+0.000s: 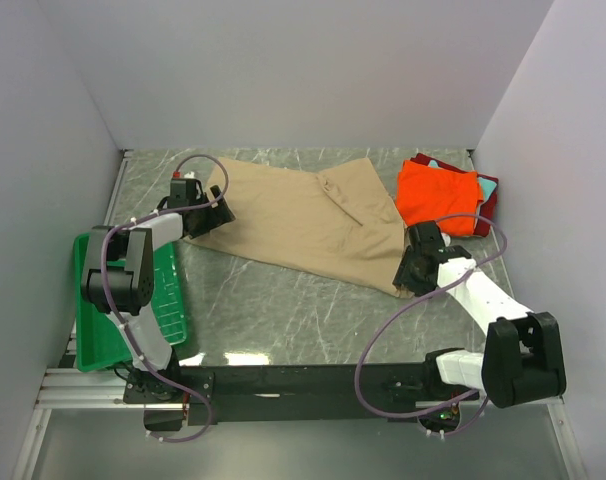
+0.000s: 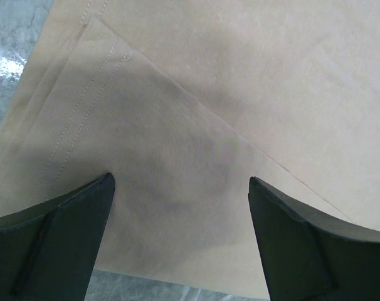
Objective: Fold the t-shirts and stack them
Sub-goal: Fold the tshirt
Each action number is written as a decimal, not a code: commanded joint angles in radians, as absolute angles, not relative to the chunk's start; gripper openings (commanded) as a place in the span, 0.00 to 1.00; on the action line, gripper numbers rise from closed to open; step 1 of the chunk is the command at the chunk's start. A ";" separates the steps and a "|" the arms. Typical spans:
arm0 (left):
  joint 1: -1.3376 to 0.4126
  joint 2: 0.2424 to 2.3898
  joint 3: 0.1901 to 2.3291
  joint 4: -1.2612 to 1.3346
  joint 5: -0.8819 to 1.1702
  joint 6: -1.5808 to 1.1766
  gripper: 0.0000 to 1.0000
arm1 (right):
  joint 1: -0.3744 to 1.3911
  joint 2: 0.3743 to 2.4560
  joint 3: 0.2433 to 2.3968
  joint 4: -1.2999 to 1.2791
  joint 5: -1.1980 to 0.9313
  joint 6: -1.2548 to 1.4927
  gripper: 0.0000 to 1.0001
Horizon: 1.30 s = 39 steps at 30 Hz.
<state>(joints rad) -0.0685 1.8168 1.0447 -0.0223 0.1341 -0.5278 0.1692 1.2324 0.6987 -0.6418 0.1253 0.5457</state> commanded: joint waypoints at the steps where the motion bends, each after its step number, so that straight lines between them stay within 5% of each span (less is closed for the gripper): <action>1: -0.054 1.851 1.040 -0.075 0.103 -0.494 0.95 | 0.160 1.247 0.684 -0.617 0.130 0.554 0.56; 17: -0.032 1.859 1.052 -0.084 0.106 -0.488 0.95 | 0.158 1.299 0.683 -0.612 0.104 0.548 0.38; 32: -0.018 1.861 1.052 -0.086 0.107 -0.483 0.95 | 0.163 1.356 0.687 -0.601 0.055 0.534 0.32; 39: -0.009 1.855 1.046 -0.084 0.109 -0.480 0.95 | 0.167 1.377 0.698 -0.609 0.064 0.537 0.10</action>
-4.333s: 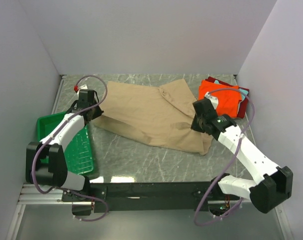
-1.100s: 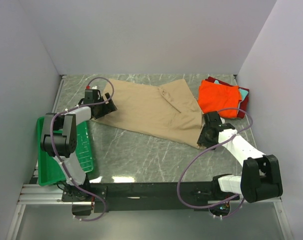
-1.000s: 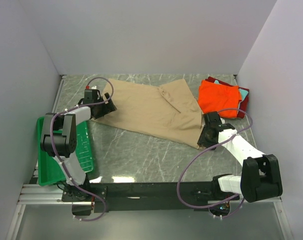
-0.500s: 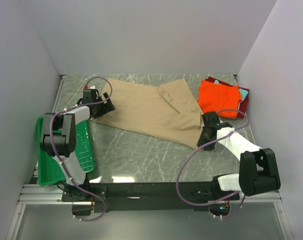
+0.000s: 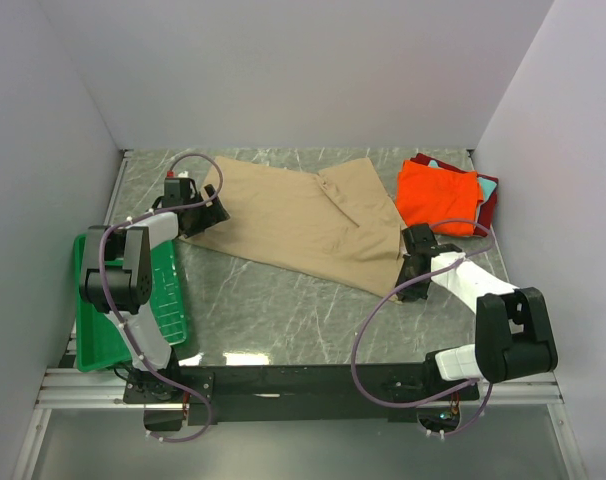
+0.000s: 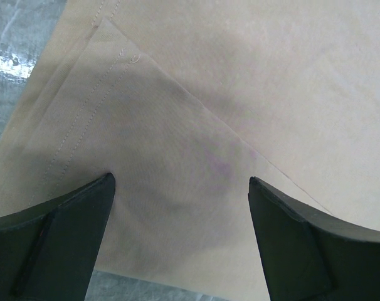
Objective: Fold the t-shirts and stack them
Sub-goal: Fold the tshirt
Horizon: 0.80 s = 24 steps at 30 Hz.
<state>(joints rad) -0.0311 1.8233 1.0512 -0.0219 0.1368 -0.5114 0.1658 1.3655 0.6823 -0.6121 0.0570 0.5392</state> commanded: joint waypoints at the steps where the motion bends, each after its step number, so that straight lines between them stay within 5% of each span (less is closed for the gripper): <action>1: -0.008 1.855 1.043 -0.084 0.110 -0.479 0.95 | 0.166 1.378 0.696 -0.611 0.066 0.538 0.06; 2: -0.005 1.852 1.043 -0.087 0.112 -0.477 0.95 | 0.166 1.378 0.699 -0.614 0.072 0.538 0.00; 24: 0.026 1.772 0.989 -0.115 0.051 -0.472 0.95 | 0.170 1.331 0.735 -0.747 0.239 0.618 0.01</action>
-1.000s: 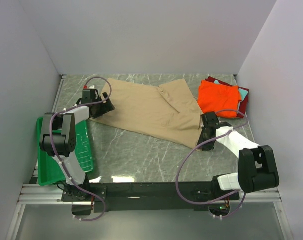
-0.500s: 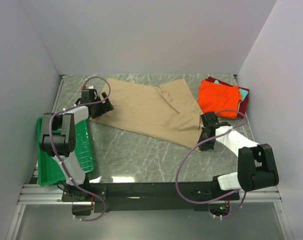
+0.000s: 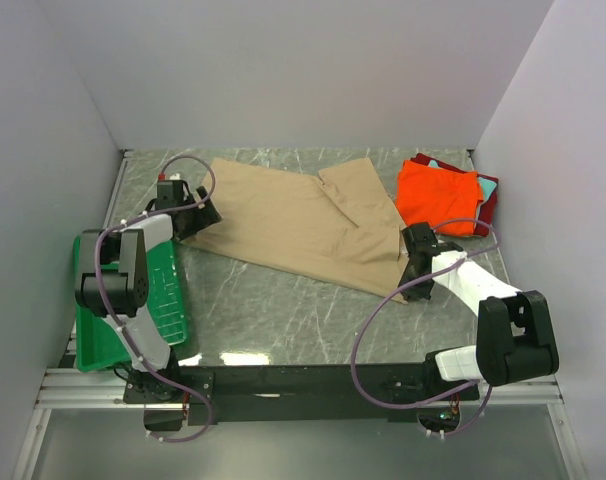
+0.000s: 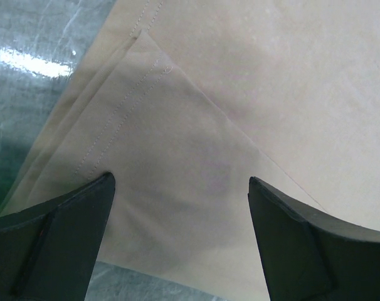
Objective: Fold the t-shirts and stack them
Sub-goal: Fold the tshirt
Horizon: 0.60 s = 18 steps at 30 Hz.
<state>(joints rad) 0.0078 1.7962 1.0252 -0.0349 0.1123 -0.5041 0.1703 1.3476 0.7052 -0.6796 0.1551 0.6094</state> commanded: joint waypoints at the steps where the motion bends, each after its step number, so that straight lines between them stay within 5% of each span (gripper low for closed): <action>1: 0.025 1.763 0.983 -0.109 0.055 -0.477 0.95 | 0.172 1.330 0.736 -0.749 0.238 0.617 0.06; 5: 0.014 1.704 0.982 -0.120 0.040 -0.479 0.95 | 0.193 1.295 0.768 -0.779 0.239 0.606 0.47; 8: -0.020 1.658 0.991 -0.139 0.014 -0.479 0.95 | 0.215 1.257 0.828 -0.824 0.248 0.603 0.57; 18: -0.176 1.552 1.035 -0.173 -0.071 -0.508 0.95 | 0.370 1.258 0.985 -0.717 0.112 0.561 0.60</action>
<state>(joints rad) -0.1284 1.5879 0.9939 -0.1738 -0.0349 -0.4950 0.3523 1.2388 0.9615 -0.7895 0.1875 0.5915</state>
